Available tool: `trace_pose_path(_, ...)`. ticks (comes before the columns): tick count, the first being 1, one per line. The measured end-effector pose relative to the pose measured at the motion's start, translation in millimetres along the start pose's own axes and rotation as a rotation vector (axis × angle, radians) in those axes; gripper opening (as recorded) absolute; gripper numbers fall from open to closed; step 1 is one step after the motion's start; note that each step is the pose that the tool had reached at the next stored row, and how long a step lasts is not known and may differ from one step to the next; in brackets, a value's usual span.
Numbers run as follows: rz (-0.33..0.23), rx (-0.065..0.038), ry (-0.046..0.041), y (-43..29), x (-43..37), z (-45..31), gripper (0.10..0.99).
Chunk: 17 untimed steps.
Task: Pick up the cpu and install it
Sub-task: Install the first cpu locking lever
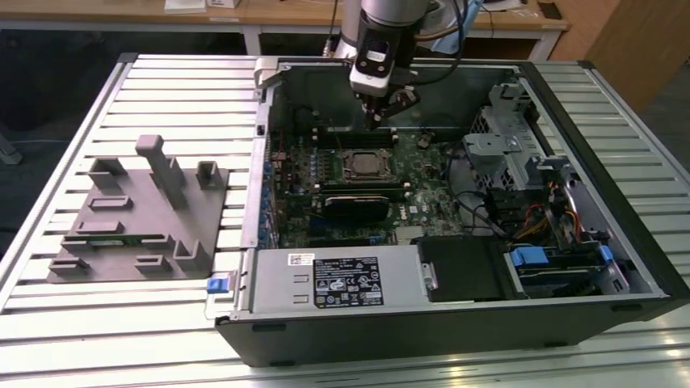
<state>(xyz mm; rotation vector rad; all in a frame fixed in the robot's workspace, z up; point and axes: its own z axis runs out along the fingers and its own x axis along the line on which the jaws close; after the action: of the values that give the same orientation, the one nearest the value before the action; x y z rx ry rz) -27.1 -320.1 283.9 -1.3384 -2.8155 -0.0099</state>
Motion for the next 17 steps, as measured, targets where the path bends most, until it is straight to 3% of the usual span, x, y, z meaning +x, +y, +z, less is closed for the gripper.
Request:
trace_pose_path(11,-0.088,0.002,-0.0007,-0.2,0.1,0.3,0.106)
trace_pose_path(17,-0.193,0.004,-0.0011,-0.2,0.1,0.9,0.106)
